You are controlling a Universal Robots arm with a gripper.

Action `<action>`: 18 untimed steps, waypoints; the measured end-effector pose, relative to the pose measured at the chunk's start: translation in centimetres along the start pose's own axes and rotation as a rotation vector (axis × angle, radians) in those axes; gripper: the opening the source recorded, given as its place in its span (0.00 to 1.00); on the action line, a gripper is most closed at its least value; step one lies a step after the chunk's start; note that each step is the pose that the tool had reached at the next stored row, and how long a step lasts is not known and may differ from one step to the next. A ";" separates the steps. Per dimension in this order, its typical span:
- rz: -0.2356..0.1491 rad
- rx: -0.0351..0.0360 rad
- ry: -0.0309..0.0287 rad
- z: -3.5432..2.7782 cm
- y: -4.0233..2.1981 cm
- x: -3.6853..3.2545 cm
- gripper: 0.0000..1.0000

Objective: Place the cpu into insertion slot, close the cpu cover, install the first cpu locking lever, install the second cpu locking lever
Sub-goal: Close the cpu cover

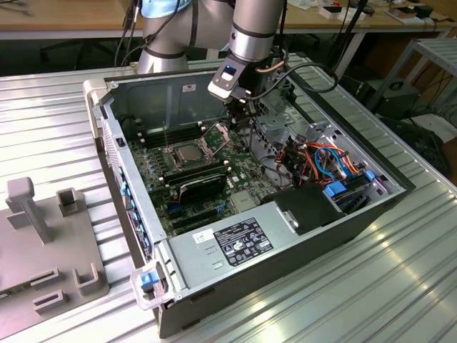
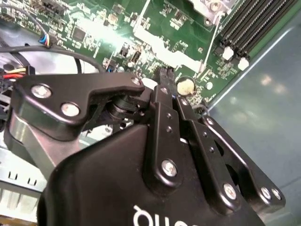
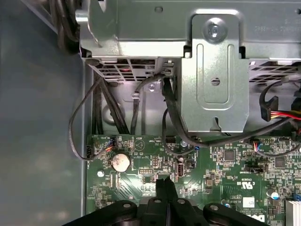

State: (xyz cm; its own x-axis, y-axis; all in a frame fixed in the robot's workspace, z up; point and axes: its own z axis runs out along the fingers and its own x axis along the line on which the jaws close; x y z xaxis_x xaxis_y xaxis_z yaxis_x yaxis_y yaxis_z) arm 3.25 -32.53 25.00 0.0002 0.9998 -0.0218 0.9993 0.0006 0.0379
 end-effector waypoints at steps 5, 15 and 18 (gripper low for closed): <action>0.000 -0.0001 0.0004 0.20 -0.74 0.06 0.11; 0.000 -0.0001 0.0002 0.24 -1.71 0.48 0.11; 0.000 -0.0001 0.0001 0.22 -2.08 0.59 0.11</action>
State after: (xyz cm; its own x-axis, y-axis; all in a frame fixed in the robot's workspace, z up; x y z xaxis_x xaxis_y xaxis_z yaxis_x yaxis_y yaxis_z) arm 1.17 -31.94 24.68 0.0002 0.9998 -0.0217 0.9993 0.0006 0.0380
